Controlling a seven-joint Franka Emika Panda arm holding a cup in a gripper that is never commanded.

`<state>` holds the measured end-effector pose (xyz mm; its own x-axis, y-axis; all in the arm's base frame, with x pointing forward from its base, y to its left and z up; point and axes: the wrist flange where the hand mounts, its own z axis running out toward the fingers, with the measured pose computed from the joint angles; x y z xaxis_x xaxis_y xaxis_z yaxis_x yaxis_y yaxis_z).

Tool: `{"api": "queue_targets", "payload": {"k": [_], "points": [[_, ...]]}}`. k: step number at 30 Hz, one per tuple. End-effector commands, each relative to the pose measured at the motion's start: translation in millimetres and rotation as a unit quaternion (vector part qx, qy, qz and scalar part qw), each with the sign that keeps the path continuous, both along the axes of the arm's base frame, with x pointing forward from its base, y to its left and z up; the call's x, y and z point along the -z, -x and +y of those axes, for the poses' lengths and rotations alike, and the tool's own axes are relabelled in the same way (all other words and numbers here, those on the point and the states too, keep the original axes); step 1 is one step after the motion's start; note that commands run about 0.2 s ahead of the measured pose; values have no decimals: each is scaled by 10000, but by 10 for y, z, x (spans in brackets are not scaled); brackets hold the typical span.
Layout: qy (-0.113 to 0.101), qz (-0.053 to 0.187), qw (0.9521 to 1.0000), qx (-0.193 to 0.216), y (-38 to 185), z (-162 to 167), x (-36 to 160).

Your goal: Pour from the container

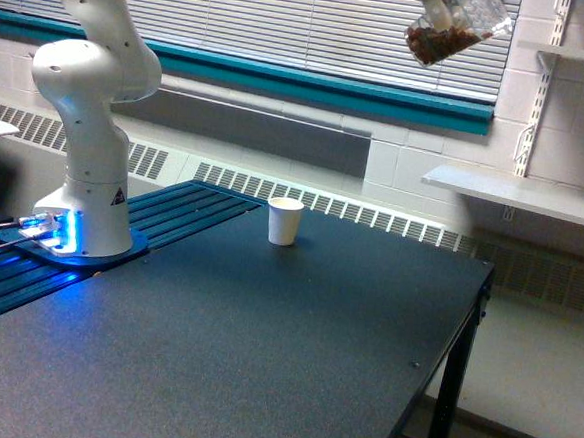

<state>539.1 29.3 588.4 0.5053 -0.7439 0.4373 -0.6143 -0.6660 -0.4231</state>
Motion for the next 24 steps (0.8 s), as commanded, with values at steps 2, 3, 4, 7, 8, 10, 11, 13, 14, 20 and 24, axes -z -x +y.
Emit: {"api": "queue_targets", "payload": {"k": [2, 3, 4, 7, 8, 10, 11, 13, 14, 20, 24], "points": [[-220, 68, 9995, 237, 140, 207, 25], [-207, 89, 9995, 203, 160, 239, 38], [-186, 107, 9996, 181, 180, 271, 50], [-160, 142, 9997, 99, 237, 368, 78], [-146, 157, 9998, 63, 256, 405, 91], [-121, 190, 9997, 1, 290, 472, 115], [-95, 208, 9997, -47, 307, 509, 128], [-31, 246, 9996, -126, 338, 578, 154], [-12, 263, 9995, -165, 352, 615, 166], [120, 393, 9981, -470, 415, 827, 238], [231, 472, 9962, -695, 447, 963, 286]]}}
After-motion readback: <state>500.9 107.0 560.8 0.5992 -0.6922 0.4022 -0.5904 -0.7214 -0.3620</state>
